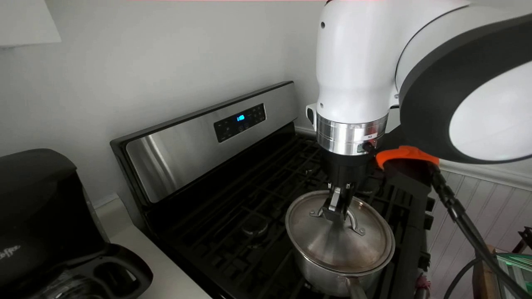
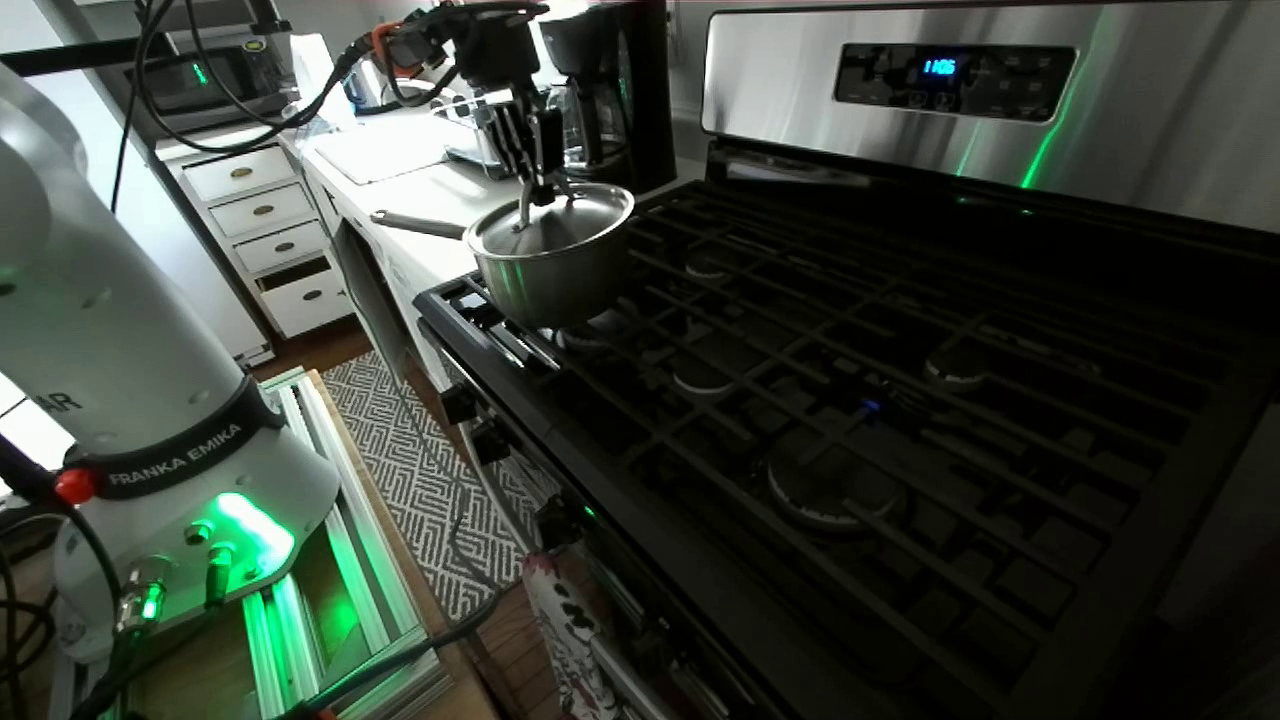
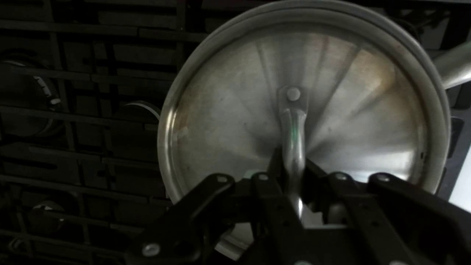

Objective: Move the pot to the left, then put the lid on the pot

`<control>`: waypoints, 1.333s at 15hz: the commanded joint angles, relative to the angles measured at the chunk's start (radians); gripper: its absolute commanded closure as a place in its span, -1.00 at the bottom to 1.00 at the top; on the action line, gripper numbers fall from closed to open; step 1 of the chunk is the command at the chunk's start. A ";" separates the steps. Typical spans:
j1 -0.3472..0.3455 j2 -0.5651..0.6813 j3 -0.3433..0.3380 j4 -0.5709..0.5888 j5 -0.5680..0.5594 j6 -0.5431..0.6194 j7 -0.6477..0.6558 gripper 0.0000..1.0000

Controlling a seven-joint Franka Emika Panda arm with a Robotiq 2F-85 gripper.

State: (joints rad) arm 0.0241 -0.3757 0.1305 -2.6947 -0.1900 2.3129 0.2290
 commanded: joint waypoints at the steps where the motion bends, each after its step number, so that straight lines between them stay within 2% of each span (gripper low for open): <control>1: 0.005 -0.001 -0.003 0.006 0.002 -0.022 -0.032 0.95; 8: 0.020 0.011 -0.015 0.020 0.022 -0.061 -0.104 0.95; 13: 0.022 0.013 -0.020 0.020 0.038 -0.048 -0.124 0.95; 14: 0.021 0.016 -0.020 0.021 0.038 -0.052 -0.126 0.53; 15: 0.021 0.017 -0.021 0.021 0.037 -0.051 -0.129 0.29; 20: 0.016 -0.017 -0.029 0.019 0.036 -0.059 -0.131 -0.37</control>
State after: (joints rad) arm 0.0310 -0.3720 0.1229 -2.6902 -0.1784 2.2842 0.1313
